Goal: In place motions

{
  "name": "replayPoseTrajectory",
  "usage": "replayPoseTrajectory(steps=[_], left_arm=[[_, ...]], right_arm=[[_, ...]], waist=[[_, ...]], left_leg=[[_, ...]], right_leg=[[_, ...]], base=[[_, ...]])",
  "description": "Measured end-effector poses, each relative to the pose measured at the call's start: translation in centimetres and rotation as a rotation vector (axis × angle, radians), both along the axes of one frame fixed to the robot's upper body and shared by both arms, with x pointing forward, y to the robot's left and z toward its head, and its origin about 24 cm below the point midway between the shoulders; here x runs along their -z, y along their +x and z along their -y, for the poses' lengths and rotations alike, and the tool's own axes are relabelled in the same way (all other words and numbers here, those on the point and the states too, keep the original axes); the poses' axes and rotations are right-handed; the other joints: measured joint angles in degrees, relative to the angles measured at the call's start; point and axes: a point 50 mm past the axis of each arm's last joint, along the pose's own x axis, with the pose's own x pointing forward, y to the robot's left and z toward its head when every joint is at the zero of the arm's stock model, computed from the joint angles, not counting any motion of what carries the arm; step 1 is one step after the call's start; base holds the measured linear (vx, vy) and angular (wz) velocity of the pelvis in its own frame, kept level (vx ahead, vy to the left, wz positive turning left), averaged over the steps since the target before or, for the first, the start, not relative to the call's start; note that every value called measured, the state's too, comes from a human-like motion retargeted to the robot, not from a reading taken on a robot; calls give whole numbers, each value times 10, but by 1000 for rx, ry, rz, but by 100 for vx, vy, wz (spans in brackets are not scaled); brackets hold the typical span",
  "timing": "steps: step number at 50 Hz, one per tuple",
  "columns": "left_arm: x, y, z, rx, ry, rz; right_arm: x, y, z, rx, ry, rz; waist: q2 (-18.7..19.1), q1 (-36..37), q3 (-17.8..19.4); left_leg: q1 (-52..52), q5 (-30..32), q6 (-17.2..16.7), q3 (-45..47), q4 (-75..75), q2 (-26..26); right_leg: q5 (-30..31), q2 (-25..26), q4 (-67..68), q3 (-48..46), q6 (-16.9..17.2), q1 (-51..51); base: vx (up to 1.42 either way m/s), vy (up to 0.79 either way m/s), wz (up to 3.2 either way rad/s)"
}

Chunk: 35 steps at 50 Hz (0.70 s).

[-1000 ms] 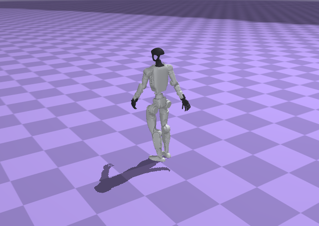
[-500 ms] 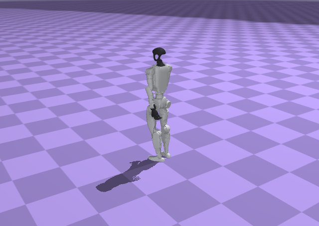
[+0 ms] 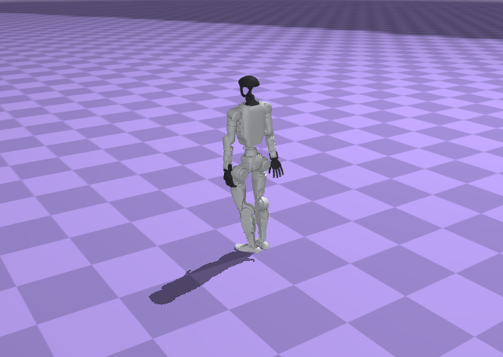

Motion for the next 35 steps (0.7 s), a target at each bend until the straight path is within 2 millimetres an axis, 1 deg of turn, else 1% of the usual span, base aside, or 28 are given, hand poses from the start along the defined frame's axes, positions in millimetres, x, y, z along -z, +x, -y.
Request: replayPoseTrajectory(steps=[1, 2, 3, 5, 7, 9, 11, 13, 15, 17, 20, 22, 24, 26, 29, 32, 35], left_arm=[[-1, 22, -1, 12, -5, 71], [-4, 43, -2, 21, -7, 140], [-8, 64, -2, 23, -5, 205], [-18, 103, -2, 32, 7, 332], [-30, 137, -1, 40, 25, 445], [-42, 164, -1, 52, 42, 537], [-53, 183, -2, 71, 55, 608], [-61, 196, -3, 93, 64, 655], [-64, 201, -3, 116, 70, 679], [-63, 198, -2, 138, 74, 675], [-51, 180, -1, 162, 69, 618], [-39, 156, 0, 163, 54, 542], [-25, 124, 1, 147, 38, 439], [-11, 84, 1, 107, 21, 313], [0, 12, 3, 4, -5, 88], [-1, -61, 8, -123, -33, -136], [-11, -126, 12, -237, -42, -311]], right_arm=[[-4, -17, 8, 46, -36, -56], [-9, -32, 16, 94, -70, -108], [-13, -46, 23, 145, -104, -150], [-23, -72, 34, 259, -169, -213], [-31, -91, 43, 363, -231, -242], [-37, -104, 48, 445, -282, -251], [-40, -111, 51, 497, -315, -250], [-41, -114, 50, 517, -325, -248], [-39, -111, 47, 506, -312, -245], [-34, -103, 42, 468, -274, -236], [-24, -82, 29, 381, -191, -202], [-15, -60, 17, 291, -122, -151], [-6, -32, 5, 165, -51, -79], [1, 3, -9, 16, 21, 8], [6, 59, -34, -175, 132, 164], [1, 112, -61, -289, 242, 323], [-11, 155, -86, -318, 346, 464]], waist=[[0, -25, -3], [0, -37, -5], [1, -22, -4], [1, -25, -5], [1, -24, -4], [2, -25, -3], [3, -25, -1], [5, -25, -1], [6, -24, -1], [8, -21, -2], [9, -15, -3], [10, -12, -2], [10, -9, -1], [11, -8, -1], [11, -7, -1], [11, -5, -1], [10, -7, -2]], left_leg=[[-2, 0, -11, -19, 4, 8], [-4, 0, -16, -25, 6, 11], [-5, 2, -7, -5, 2, 7], [-4, 1, -9, -2, 2, 9], [-5, 1, -9, 4, 2, 10], [-5, 2, -9, 8, 2, 11], [-4, 2, -10, 11, 3, 12], [-4, 3, -10, 12, 3, 13], [-3, 4, -10, 11, 3, 13], [-3, 5, -10, 10, 3, 13], [-2, 7, -10, 5, 3, 11], [0, 9, -10, 2, 2, 10], [2, 11, -9, -3, 2, 8], [4, 12, -10, -6, 3, 6], [7, 13, -10, -8, 3, 4], [8, 15, -10, -10, 3, 3], [8, 16, -11, -16, 3, 0]], right_leg=[[-3, -7, -1, -21, 3, 0], [-3, -10, -1, -29, 4, -2], [-1, -4, -1, -11, 2, -5], [0, -4, -1, -12, 2, -7], [0, -4, 0, -9, 2, -9], [0, -4, 1, -8, 2, -10], [0, -4, 1, -8, 2, -11], [0, -3, 2, -8, 2, -11], [0, -3, 2, -9, 2, -11], [-1, -3, 1, -10, 1, -10], [-2, -4, 1, -13, 0, -7], [-3, -4, 0, -14, -1, -3], [-3, -4, -1, -14, -2, 0], [-4, -4, -1, -14, -3, 3], [-5, -4, -1, -14, -4, 6], [-5, -5, -1, -13, -4, 7], [-6, -5, 0, -13, -5, 6]], base=[[-5, -3, 235], [0, 0, 0], [-4, -2, -59], [-4, -1, -46], [-2, 0, -13], [-3, 0, -20], [0, 0, 0], [0, 0, 0], [0, 0, 0], [0, 0, 0], [1, 1, 6], [4, 4, 19], [4, 4, 21], [2, 2, 9], [0, 0, 0], [0, 0, 0], [1, 0, 13]])
